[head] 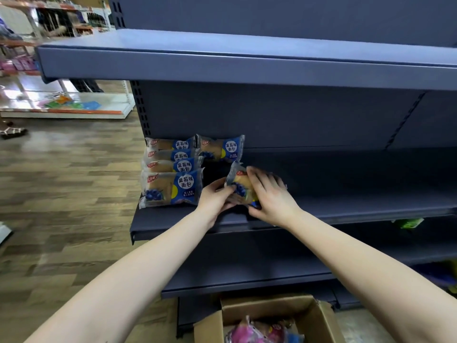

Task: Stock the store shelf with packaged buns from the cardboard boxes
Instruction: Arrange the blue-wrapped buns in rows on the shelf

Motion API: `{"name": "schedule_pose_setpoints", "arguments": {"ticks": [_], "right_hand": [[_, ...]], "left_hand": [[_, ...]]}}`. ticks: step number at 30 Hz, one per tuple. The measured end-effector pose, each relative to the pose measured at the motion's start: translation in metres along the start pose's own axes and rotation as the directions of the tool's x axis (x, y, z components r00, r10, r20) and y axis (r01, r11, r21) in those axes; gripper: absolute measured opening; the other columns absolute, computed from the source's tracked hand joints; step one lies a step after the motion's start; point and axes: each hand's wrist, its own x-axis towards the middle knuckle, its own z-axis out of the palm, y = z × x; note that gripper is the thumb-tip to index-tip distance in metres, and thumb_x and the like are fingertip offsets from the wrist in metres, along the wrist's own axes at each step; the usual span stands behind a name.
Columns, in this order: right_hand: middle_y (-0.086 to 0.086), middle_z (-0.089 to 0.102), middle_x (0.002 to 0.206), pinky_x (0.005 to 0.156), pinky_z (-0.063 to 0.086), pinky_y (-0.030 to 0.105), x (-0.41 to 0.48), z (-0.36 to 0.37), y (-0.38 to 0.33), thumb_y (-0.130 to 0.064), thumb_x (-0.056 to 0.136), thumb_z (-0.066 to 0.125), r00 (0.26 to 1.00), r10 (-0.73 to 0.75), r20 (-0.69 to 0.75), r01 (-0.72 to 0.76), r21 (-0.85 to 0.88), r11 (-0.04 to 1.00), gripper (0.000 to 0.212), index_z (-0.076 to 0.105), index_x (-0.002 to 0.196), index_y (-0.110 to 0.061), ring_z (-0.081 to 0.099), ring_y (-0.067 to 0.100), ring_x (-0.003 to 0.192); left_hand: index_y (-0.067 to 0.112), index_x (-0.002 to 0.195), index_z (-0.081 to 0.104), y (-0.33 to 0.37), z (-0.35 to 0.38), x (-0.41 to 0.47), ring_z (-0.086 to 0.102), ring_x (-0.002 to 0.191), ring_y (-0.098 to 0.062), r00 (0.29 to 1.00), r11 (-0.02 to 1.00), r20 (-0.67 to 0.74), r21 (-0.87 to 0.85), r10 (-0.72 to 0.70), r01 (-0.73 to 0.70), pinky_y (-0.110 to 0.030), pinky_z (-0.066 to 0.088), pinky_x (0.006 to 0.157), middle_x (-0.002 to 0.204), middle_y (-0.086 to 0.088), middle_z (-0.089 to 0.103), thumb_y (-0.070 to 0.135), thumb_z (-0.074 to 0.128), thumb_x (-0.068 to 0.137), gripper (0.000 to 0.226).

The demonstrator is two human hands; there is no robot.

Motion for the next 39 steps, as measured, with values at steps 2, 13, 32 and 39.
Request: {"name": "schedule_pose_setpoints", "arguments": {"ticks": [2, 13, 32, 39], "right_hand": [[0.019, 0.047, 0.139, 0.095, 0.043, 0.056, 0.0, 0.005, -0.001, -0.047, 0.055, 0.081, 0.999, 0.031, 0.021, -0.031, -0.033, 0.999, 0.111, 0.028, 0.142, -0.006, 0.054, 0.039, 0.116], [0.014, 0.053, 0.122, 0.093, 0.042, 0.055, 0.036, 0.014, 0.015, -0.032, 0.06, 0.083, 0.998, 0.044, 0.047, -0.036, -0.166, 0.986, 0.105, 0.028, 0.148, -0.02, 0.054, 0.039, 0.105], [0.007, 0.022, 0.151, 0.111, 0.011, 0.062, 0.126, 0.073, 0.0, -0.01, 0.086, 0.061, 0.964, 0.188, 0.187, -0.16, -0.153, 0.975, 0.085, 0.01, 0.152, -0.029, 0.017, 0.034, 0.139], [0.004, -0.009, 0.159, 0.114, 0.006, 0.059, 0.132, 0.087, -0.002, -0.025, 0.088, 0.058, 0.95, 0.198, 0.243, -0.206, 0.008, 0.979, 0.084, 0.003, 0.152, -0.028, -0.014, 0.033, 0.144]], "left_hand": [[0.006, 0.125, 0.054, -0.002, -0.002, -0.001, 0.069, 0.063, -0.014, 1.0, 1.0, -0.027, -0.027, 0.003, -0.004, -0.024, 0.056, 0.058, 0.086, -0.011, 0.069, 0.007, 0.058, 0.092, 0.034], [0.013, 0.124, 0.056, 0.001, -0.046, -0.012, 0.064, 0.092, -0.02, 0.9, 0.549, 0.079, 0.768, 0.429, -0.33, -0.036, 0.053, 0.082, 0.105, -0.006, 0.067, 0.024, 0.056, 0.094, 0.032], [0.012, 0.137, 0.049, -0.019, -0.108, -0.001, 0.033, 0.137, -0.035, 0.744, -0.217, 0.254, 0.965, 0.618, -0.15, -0.051, 0.022, 0.114, 0.147, -0.013, 0.041, 0.045, 0.046, 0.086, 0.062], [0.012, 0.137, 0.049, -0.018, -0.106, -0.002, 0.034, 0.137, -0.034, 0.751, -0.226, 0.246, 0.965, 0.612, -0.133, -0.049, 0.019, 0.115, 0.146, -0.012, 0.042, 0.046, 0.046, 0.085, 0.061]]}}
